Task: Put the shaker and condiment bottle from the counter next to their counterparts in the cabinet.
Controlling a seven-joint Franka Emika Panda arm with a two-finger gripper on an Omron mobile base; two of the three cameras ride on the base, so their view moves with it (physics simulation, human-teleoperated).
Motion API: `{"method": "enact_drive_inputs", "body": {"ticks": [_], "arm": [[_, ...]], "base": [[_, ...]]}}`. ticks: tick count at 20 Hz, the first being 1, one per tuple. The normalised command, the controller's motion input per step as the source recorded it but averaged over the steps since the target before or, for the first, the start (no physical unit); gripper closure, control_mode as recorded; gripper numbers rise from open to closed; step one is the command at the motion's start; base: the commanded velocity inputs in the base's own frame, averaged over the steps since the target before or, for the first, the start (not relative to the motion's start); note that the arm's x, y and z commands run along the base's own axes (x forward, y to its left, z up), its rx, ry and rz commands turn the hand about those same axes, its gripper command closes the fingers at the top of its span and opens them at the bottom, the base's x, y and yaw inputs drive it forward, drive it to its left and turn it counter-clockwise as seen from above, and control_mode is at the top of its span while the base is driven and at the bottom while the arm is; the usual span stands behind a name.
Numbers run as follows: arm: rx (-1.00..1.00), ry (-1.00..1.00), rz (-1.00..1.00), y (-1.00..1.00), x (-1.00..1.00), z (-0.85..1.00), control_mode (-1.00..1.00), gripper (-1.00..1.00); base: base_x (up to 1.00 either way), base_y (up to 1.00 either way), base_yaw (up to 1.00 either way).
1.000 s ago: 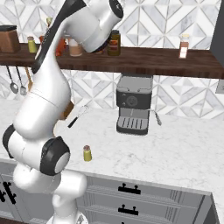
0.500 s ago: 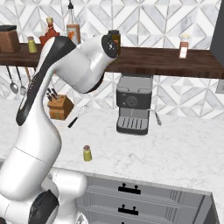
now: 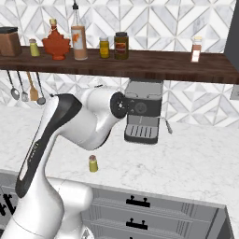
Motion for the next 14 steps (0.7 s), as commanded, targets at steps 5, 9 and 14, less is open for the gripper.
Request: {"method": "enact_drive_inputs", "body": {"ticks": [5, 9, 14], "arm": [[0.00, -0.06, 0.00, -0.16, -0.46, -0.46, -1.00, -1.00], [-0.04, 0.00, 0.00, 0.00, -0.11, -0.50, -1.00, -1.00], [-0.01, 0.00, 0.00, -0.07, 0.00, -0.46, -1.00, -1.00]], "base": [[0.00, 0.00, 0.00], [0.00, 0.00, 0.00], [0.00, 0.00, 0.00]]}}
